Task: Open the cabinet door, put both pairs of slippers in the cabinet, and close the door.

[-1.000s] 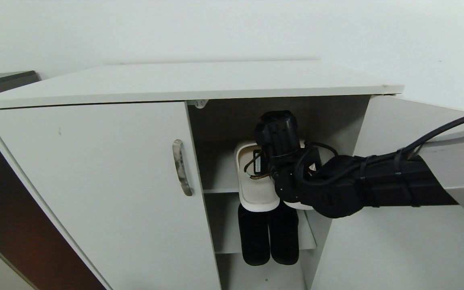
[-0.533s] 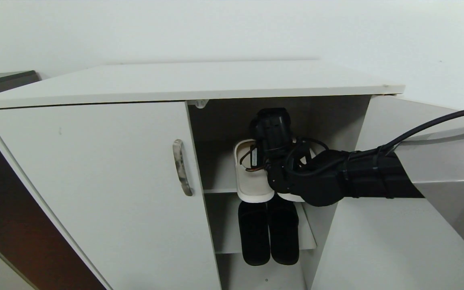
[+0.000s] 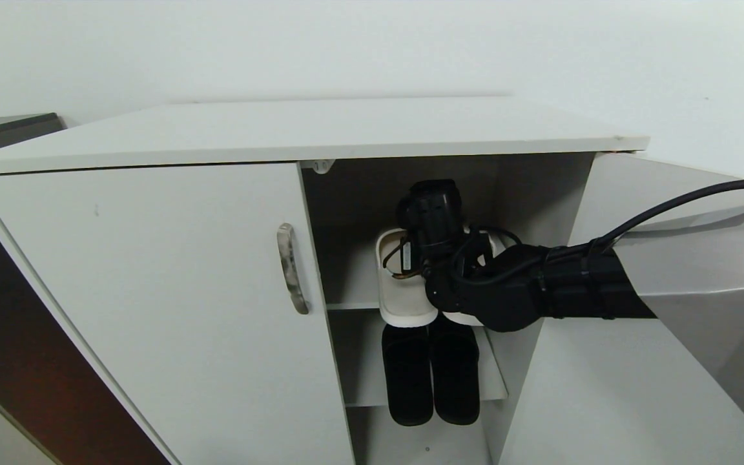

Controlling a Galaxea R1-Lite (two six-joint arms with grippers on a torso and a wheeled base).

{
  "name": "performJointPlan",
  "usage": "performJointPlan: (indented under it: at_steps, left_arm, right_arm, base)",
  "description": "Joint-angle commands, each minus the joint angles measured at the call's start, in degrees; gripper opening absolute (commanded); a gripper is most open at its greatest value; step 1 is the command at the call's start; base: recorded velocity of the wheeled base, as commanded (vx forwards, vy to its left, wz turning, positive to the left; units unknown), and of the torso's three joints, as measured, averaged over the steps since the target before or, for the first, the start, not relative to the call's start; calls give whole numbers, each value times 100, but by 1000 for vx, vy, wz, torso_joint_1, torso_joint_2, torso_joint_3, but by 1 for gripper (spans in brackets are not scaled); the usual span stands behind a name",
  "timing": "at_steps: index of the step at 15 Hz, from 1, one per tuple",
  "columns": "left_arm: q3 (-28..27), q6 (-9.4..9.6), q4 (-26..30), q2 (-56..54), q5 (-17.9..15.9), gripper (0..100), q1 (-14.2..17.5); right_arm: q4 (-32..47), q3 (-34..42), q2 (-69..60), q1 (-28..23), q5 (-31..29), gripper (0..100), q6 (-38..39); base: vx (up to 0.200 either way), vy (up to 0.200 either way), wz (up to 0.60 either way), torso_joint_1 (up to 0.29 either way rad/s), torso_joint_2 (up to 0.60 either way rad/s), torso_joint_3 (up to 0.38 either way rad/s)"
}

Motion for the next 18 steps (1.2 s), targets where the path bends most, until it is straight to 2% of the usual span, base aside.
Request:
performJointPlan:
  at_steps: [1, 5, 12, 15, 17, 18]
  left_arm:
    - [1, 1, -3, 7, 1, 0, 2]
    - [1, 1, -3, 7, 1, 0, 2]
    - [1, 1, -3, 7, 1, 0, 2]
    - [1, 1, -3, 7, 1, 0, 2]
    - [1, 1, 6, 7, 1, 0, 2]
    - [1, 1, 6, 7, 1, 0, 2]
  right_arm:
    - [-4, 1, 12, 1, 0, 100, -1]
    - [-13, 204, -138, 19, -9, 100, 8]
    - [-92, 1293, -1078, 282, -53, 100, 43]
    - [-259, 1882, -1614, 616, -62, 100, 52]
    - [-557, 2524, -1931, 775, -53, 100, 61]
    - [-997, 3122, -2106, 845, -62, 100, 52]
  base:
    - [0, 0, 0, 0, 0, 0]
    - [0, 0, 0, 0, 0, 0]
    - [0, 0, 0, 0, 0, 0]
    - [0, 0, 0, 0, 0, 0]
    - [0, 0, 0, 0, 0, 0]
    - [0, 0, 0, 0, 0, 0]
